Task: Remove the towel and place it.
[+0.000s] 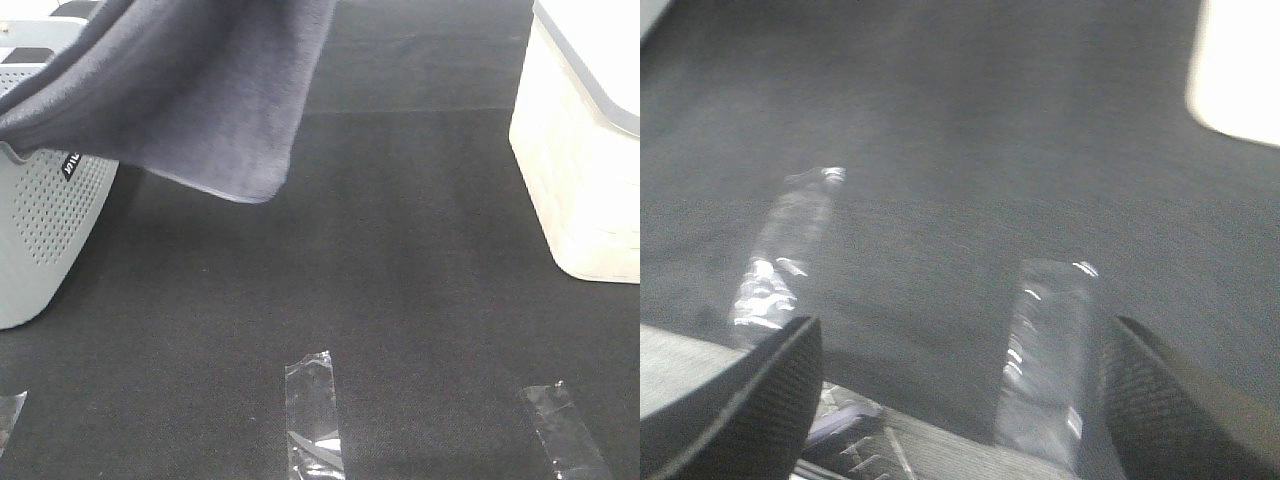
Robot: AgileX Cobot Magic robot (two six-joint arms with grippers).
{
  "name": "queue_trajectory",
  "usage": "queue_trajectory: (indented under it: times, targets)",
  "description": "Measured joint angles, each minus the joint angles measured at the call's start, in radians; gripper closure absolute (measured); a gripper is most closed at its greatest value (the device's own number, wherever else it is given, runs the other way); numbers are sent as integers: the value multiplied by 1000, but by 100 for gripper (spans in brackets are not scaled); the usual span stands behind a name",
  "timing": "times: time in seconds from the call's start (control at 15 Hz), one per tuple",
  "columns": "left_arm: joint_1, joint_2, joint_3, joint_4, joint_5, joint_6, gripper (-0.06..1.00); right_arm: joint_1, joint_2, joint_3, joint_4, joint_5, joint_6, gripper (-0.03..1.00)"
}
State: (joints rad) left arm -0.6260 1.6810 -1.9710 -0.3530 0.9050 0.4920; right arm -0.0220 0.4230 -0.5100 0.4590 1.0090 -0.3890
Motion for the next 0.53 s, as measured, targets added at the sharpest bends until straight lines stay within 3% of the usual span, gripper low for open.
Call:
queue_trajectory:
  times: [0.27,0.53]
  targets:
    - [0,3,0,-83,8,0,94,0,172,0,352,-172,-414,27]
    - [0,3,0,-115,44,0,94,0,402,0,727,-187,-908,27]
